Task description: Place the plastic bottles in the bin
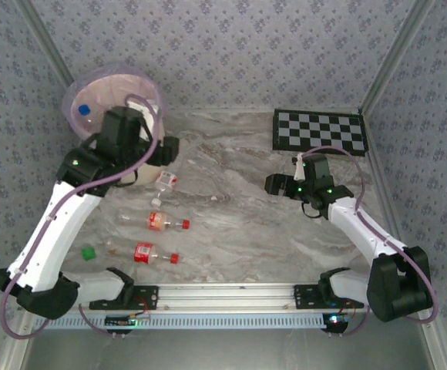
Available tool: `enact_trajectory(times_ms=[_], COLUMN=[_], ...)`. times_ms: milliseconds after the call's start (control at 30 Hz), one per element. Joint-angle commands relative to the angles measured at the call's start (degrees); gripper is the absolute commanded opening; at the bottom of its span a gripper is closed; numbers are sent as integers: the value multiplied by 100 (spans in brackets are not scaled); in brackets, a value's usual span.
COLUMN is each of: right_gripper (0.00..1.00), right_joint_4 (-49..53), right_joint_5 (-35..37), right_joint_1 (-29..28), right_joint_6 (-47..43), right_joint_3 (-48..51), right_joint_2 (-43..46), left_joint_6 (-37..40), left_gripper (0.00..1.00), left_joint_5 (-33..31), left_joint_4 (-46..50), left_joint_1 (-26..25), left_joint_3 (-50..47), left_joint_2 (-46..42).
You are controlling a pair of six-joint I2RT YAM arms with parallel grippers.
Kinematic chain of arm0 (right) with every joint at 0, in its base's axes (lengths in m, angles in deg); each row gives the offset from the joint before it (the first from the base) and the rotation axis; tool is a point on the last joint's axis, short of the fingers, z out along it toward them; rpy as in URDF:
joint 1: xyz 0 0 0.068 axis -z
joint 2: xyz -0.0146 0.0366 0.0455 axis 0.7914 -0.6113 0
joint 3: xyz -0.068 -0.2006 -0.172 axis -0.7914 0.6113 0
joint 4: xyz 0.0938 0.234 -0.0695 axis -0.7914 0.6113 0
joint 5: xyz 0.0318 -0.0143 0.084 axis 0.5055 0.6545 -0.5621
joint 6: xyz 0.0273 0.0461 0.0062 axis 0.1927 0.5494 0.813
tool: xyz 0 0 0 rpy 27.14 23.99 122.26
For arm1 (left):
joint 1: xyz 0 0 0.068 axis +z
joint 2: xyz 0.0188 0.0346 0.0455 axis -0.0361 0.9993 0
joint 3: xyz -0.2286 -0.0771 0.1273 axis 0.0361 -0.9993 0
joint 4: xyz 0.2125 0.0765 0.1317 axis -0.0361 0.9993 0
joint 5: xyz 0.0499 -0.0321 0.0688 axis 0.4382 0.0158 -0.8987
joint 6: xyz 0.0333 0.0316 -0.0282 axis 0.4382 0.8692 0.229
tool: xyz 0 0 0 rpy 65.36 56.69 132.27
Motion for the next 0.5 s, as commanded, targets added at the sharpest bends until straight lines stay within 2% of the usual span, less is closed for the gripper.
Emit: enact_trajectory(times_ms=[0, 100, 200, 300, 467], right_gripper=[100, 100, 100, 100, 100], right_joint_4=[-23, -16, 97, 246, 452], right_joint_5=[62, 53, 89, 171, 248], right_joint_1=[46, 48, 53, 74, 155], right_joint_6=[-26, 33, 25, -17, -78], right_joint_3=[-98, -78, -73, -28, 80], right_joint_2=[-73, -14, 129, 309, 562], left_joint_6=[-232, -646, -1000, -935, -751], left_gripper=[88, 91, 93, 98, 99], left_joint_5=[-604, -884, -1180, -1651, -2133], left_joint_4=[-130, -515, -769, -1172, -1113], left_joint_1=[-355, -570, -645, -642, -458], left_joint_3=[-749, -1352, -1467, -1436, -985], left_joint_2=[399, 1013, 1781, 2461, 3486])
